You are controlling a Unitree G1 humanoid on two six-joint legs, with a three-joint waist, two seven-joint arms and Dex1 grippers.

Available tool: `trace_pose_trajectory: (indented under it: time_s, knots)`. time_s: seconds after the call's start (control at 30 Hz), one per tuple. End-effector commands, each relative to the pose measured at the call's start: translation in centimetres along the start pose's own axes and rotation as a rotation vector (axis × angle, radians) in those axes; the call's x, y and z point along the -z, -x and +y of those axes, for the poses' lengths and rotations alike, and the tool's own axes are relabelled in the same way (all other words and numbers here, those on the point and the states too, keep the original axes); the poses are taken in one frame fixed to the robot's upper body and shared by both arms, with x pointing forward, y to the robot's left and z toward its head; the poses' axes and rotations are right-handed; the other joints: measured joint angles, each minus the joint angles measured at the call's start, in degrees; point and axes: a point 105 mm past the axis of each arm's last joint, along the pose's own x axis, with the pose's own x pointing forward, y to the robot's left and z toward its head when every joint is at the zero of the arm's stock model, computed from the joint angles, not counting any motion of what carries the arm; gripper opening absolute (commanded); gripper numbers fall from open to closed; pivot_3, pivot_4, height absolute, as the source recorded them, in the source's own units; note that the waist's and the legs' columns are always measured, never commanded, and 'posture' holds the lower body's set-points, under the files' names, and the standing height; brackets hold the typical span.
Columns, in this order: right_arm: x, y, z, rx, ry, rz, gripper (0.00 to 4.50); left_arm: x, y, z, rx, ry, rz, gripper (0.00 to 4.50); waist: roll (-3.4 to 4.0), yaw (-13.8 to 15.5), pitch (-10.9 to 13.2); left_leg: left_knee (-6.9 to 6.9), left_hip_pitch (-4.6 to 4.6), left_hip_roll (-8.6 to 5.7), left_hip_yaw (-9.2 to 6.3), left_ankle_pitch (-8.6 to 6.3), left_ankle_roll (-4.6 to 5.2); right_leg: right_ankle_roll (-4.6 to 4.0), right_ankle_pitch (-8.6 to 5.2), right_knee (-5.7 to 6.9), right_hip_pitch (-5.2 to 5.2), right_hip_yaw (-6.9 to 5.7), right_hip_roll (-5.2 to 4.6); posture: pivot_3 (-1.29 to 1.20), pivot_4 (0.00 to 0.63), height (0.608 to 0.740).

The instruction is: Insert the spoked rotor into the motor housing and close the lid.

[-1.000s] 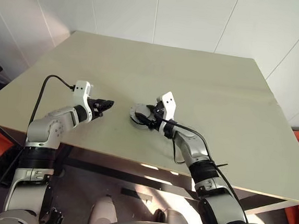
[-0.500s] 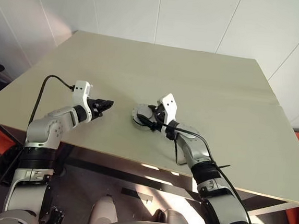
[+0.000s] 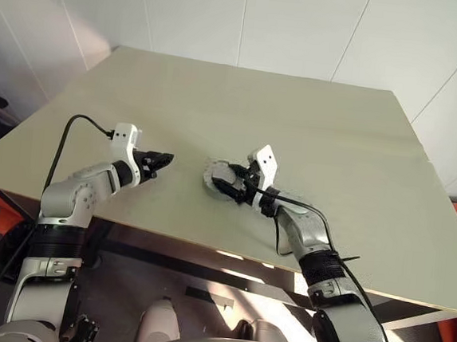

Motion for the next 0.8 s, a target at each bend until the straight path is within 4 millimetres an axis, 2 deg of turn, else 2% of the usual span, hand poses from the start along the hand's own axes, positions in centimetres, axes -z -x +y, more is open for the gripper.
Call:
trace_pose_trajectory:
  time_s: [0.03,0.3,0.53,0.63,0.8]
  knots:
    - [-0.2,0.4,0.2,-0.013,0.001,0.005,3.09,-1.7,0.2,-0.4,0.008,-0.028,-0.053,2.29,0.0,-0.01,0.0,-0.01,0.0,0.0,0.0,0.0,0.0,0.0,0.0,0.0,-0.02,0.0,0.0,0.0,0.0,0.74]
    - [-0.5,0.2,0.4,0.003,0.014,-0.002,3.09,-1.7,0.2,-0.4,0.01,-0.028,-0.052,2.29,0.0,0.0,0.0,-0.02,-0.03,0.0,0.01,0.0,0.0,-0.01,-0.01,-0.02,-0.04,-0.01,0.0,0.0,0.0,0.74]
    - [-2.3,-0.5,0.0,0.059,0.125,-0.039,3.09,-1.5,0.2,-0.4,0.008,-0.025,-0.049,2.29,0.0,-0.02,0.0,-0.02,-0.03,0.0,0.01,0.0,-0.01,0.0,-0.01,-0.02,-0.05,0.0,0.0,0.0,0.0,0.74]
    - [-3.3,-0.8,0.6,0.032,0.132,-0.064,3.09,-1.4,0.3,-0.4,0.008,-0.023,-0.047,2.29,0.01,-0.07,0.01,-0.02,-0.04,0.0,0.01,0.01,-0.01,0.0,-0.01,-0.01,-0.07,0.0,0.0,0.0,0.0,0.74]
    - [-2.6,-0.5,0.5,0.022,0.107,-0.046,3.09,-1.4,0.3,-0.4,0.007,-0.021,-0.048,2.29,0.01,-0.11,0.01,-0.02,-0.1,0.01,0.01,0.01,-0.02,0.0,-0.01,-0.01,-0.15,0.0,0.01,0.0,0.0,0.74]
